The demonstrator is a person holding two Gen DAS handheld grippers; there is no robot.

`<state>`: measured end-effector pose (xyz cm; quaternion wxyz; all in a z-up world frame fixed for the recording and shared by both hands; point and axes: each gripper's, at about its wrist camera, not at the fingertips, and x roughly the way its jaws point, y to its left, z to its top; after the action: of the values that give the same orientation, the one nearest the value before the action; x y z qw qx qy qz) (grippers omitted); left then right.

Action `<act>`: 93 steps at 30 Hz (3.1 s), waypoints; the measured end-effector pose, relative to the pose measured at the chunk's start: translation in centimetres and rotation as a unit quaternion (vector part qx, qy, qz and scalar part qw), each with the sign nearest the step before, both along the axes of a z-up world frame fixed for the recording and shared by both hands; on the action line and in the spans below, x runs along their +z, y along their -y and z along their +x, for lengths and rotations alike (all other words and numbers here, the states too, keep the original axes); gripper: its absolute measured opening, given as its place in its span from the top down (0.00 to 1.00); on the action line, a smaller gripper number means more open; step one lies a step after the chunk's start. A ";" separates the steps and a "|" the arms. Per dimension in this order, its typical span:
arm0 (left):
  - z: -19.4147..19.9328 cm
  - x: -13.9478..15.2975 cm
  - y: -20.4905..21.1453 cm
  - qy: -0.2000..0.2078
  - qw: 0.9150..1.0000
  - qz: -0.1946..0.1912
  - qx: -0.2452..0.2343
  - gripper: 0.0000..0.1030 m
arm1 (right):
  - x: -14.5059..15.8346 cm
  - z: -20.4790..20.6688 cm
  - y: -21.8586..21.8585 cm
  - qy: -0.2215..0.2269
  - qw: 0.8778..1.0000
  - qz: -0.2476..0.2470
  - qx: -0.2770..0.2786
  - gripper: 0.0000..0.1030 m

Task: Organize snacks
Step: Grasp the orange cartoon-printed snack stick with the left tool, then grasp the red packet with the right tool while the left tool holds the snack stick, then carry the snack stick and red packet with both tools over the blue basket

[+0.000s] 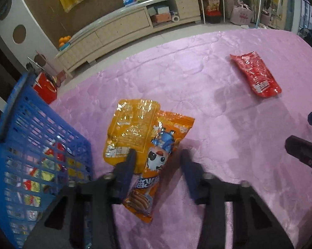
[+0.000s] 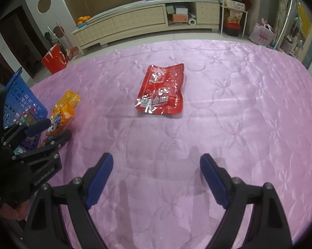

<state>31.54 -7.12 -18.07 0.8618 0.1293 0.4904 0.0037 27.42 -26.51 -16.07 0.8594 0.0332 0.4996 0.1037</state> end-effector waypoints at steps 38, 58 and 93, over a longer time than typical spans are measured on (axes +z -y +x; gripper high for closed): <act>2.7 3.6 -0.5 0.043 0.989 -0.137 0.039 0.86 | 0.0 10.4 -0.7 -0.064 0.996 0.033 -0.051 0.14; 2.1 3.2 0.2 0.031 0.988 -0.147 0.035 0.86 | 0.2 9.6 -2.1 -0.057 0.997 -0.034 -0.025 0.76; -14.2 18.1 -6.1 0.134 0.978 -0.160 -0.006 0.86 | 15.5 -7.9 -8.4 0.081 0.995 0.013 0.049 0.76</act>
<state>17.29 -1.06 0.07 0.9294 -0.0087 0.3636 -0.0628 19.49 -18.12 -0.57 0.8902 0.0112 0.4281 0.1550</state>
